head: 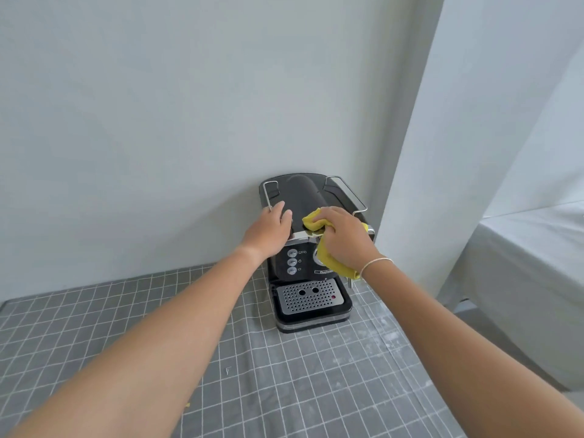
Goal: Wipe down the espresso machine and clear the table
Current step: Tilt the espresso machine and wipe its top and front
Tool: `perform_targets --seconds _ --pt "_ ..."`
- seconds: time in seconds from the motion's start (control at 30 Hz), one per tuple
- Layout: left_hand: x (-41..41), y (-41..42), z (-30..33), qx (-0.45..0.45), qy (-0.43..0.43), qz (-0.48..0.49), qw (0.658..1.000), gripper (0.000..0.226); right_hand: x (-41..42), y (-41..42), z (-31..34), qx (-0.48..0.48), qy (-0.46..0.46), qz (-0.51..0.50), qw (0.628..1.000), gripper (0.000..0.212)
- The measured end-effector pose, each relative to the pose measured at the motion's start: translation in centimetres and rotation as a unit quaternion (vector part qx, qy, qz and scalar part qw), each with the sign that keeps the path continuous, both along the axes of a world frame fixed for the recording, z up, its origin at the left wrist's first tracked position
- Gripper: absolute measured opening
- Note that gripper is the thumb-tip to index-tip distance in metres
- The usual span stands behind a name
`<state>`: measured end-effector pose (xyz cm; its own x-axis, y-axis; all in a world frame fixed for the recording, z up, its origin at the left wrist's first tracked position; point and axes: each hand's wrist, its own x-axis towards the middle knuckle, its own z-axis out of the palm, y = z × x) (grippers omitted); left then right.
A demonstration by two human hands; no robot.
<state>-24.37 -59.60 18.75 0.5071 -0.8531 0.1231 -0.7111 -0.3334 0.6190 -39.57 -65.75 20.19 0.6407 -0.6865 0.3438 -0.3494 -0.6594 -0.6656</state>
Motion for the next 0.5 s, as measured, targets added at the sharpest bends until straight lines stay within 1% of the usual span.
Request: perform_targets --seconds 0.13,0.27,0.4,0.5 --pt "-0.9 1.3 -0.6 -0.019 -0.015 -0.021 0.999 0.052 -2.4 1.5 -1.2 -0.032 -0.044 -0.01 0.998 0.042" --pt "-1.8 2.3 -1.1 -0.034 -0.028 -0.03 0.999 0.052 -5.3 2.3 -4.0 -0.057 -0.058 -0.047 0.996 0.038" --pt "-2.6 3.0 -1.3 -0.042 -0.044 -0.026 0.998 0.054 -8.1 2.9 -8.9 -0.029 -0.007 -0.034 0.999 0.035" --pt "-3.3 3.4 -1.4 -0.05 -0.054 -0.011 0.997 0.055 -8.9 3.3 -12.6 -0.008 0.035 -0.027 0.999 0.037"
